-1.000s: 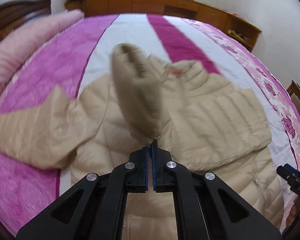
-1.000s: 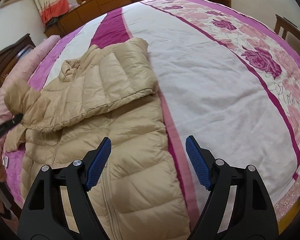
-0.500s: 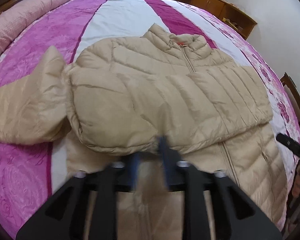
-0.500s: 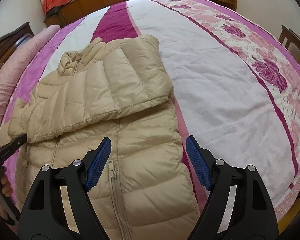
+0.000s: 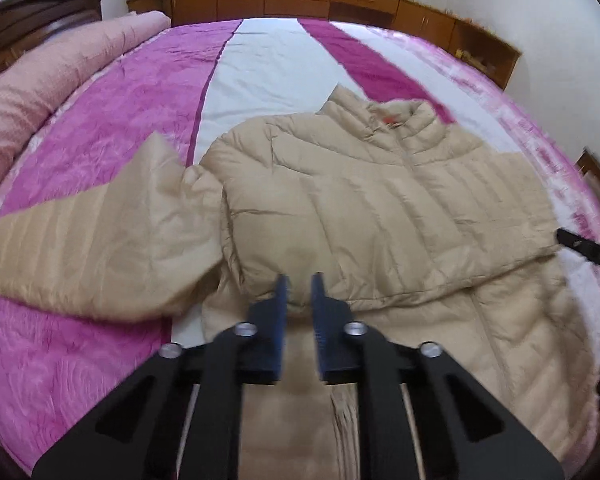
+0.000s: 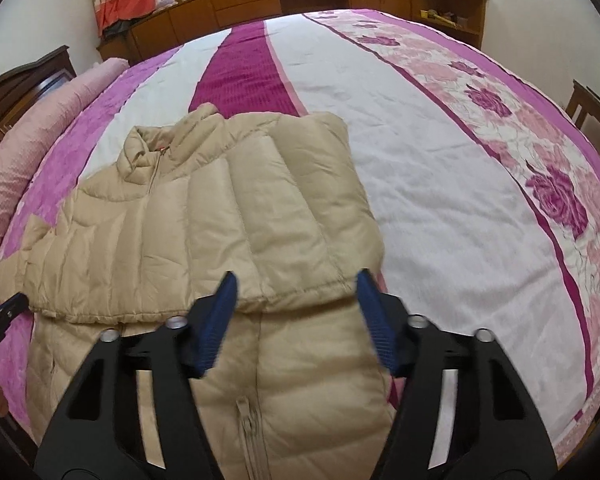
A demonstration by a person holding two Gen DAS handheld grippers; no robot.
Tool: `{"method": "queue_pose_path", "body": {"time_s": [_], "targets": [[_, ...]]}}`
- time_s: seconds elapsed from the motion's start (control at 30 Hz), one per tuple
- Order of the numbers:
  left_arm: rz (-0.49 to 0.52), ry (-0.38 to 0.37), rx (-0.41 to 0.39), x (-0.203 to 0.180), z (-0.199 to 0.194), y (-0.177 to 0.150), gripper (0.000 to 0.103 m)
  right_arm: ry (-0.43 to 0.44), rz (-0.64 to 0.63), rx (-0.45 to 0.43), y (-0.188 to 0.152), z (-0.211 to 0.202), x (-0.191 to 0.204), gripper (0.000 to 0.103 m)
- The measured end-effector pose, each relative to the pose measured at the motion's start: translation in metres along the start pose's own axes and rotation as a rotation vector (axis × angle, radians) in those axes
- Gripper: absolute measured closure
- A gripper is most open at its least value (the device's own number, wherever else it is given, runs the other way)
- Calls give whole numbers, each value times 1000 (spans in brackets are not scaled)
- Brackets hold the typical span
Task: Fold large clothes
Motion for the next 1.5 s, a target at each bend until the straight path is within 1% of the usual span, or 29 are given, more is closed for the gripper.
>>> {"method": "queue_pose_path", "body": {"time_s": [0.03, 0.13, 0.27, 0.43, 0.5, 0.53, 0.57, 0.6, 0.63, 0.67, 0.73, 0.8, 0.87, 1.0, 1.17, 1.3, 1.33, 1.43, 1.5], "targets": [[9, 23, 11, -1, 9, 3, 92, -3, -5, 9, 2, 6, 1, 54], [28, 83, 55, 1, 40, 14, 93, -32, -26, 34, 4, 25, -1, 55], [60, 119, 81, 4, 63, 23, 94, -47, -38, 58, 3, 48, -2, 55], [54, 128, 95, 6, 72, 29, 94, -47, -8, 54, 1, 64, -1, 55], [50, 128, 90, 5, 71, 29, 94, -47, 5, 52, 2, 62, -1, 54], [48, 121, 86, 5, 69, 29, 93, -41, 8, 51, 2, 60, -1, 53], [44, 115, 86, 4, 68, 28, 92, -28, 10, 51, 2, 57, 0, 48], [33, 102, 85, 5, 64, 28, 89, -16, 14, 50, 3, 52, 1, 46], [18, 83, 81, 6, 59, 28, 82, -1, 19, 45, 2, 45, 2, 40], [2, 66, 77, 8, 54, 28, 76, 6, 23, 41, 1, 40, 3, 37], [-22, 59, 54, 11, 41, 27, 35, 24, 31, 33, -2, 23, 4, 33], [-24, 55, 29, 13, 27, 25, 34, 38, 40, 26, -6, 9, 6, 31], [-31, 60, 24, 16, 16, 20, 32, 51, 53, 11, -11, -8, 8, 28], [-54, 54, 6, 28, -8, 9, 28, 74, 62, -1, -25, -36, 17, 26], [-92, 94, -6, 54, -32, -6, 26, 97, 52, -6, -51, -65, 30, 24], [-160, 172, -2, 92, -44, -22, 26, 114, 53, 12, -77, -80, 36, 23], [-189, 192, -1, 105, -46, -25, 24, 113, 53, 19, -85, -84, 37, 23], [-268, 204, -7, 138, -48, -33, 22, 109, 62, 31, -100, -92, 38, 21], [-301, 221, -3, 160, -43, -37, 22, 98, 65, 35, -110, -98, 37, 20]]}}
Point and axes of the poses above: each gripper's, at about its wrist camera, not at the fingertips, and z roughly the way its jaws point, x to its left, y to its top, the point moved 4 cm from there along z, roughly the way its jaws point, and after that the axes turned 1 degree about x, right-handed, at the moved point
